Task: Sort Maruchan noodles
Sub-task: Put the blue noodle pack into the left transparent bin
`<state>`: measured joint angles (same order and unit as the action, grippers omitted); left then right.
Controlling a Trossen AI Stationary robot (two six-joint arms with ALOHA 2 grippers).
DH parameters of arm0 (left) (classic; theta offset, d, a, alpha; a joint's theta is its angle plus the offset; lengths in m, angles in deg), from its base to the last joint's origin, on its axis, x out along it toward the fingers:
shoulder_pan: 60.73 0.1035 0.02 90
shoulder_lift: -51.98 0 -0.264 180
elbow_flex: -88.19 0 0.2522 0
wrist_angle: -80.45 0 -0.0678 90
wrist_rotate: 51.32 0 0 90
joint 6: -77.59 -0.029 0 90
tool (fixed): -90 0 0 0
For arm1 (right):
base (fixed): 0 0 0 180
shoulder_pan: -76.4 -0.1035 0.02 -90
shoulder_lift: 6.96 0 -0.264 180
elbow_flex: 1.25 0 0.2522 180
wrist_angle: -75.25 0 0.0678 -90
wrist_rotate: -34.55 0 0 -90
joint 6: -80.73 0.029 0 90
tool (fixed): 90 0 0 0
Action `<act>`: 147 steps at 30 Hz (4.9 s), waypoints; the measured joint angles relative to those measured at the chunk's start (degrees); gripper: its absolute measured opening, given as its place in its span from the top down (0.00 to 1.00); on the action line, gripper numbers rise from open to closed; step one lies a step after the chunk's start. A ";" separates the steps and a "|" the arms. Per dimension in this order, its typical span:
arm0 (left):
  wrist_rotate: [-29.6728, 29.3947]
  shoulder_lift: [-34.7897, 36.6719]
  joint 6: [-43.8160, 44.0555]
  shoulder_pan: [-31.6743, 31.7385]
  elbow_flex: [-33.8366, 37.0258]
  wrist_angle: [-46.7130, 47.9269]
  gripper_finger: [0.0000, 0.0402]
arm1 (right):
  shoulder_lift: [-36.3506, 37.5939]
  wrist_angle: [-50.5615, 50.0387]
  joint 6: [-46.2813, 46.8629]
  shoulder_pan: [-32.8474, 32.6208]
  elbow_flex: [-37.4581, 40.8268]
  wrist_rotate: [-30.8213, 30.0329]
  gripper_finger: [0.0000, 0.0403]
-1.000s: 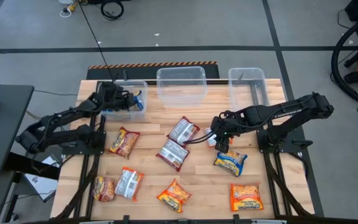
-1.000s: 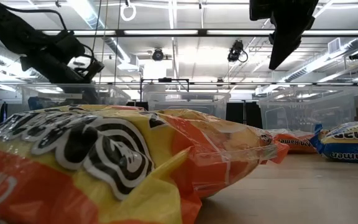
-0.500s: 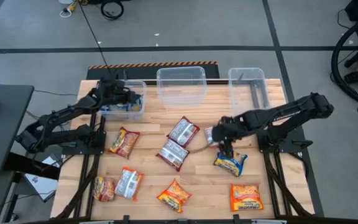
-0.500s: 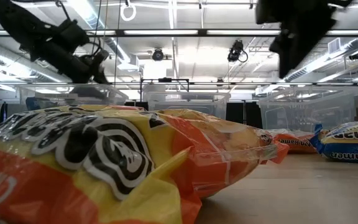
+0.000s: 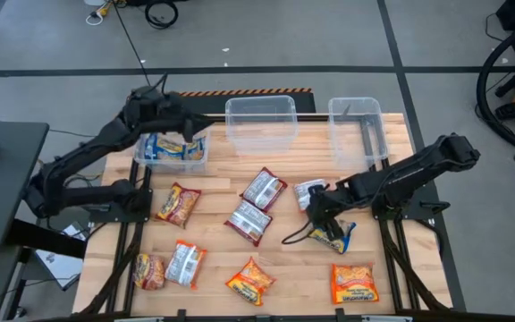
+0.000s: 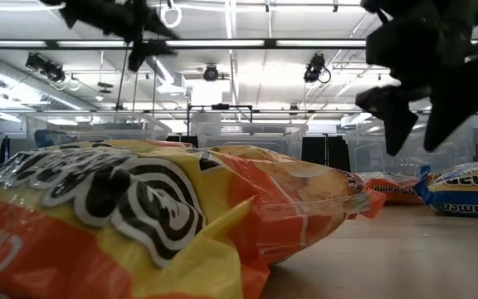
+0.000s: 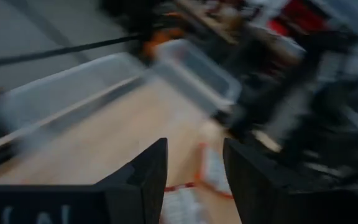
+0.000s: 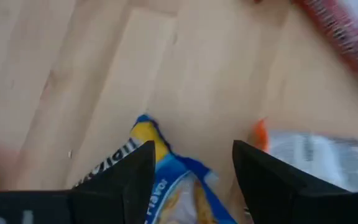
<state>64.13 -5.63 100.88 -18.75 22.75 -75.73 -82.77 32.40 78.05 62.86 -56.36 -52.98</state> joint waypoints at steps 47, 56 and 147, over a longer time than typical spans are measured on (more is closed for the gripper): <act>-26.93 -37.56 22.60 -43.71 -2.02 -38.87 0.41 | 0.00 -2.43 7.10 -3.92 -14.30 -23.93 0.98; -28.64 -43.16 11.45 -44.34 -4.30 -40.48 0.31 | 0.00 -1.83 7.43 -0.79 -14.35 -25.46 0.98; -42.99 -13.15 10.69 0.34 6.47 33.64 0.80 | 0.55 -18.52 26.69 -1.13 -36.38 -33.55 0.39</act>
<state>21.14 -18.78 111.57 -18.41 29.22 -42.09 -82.22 13.88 104.74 61.73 -92.74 -86.54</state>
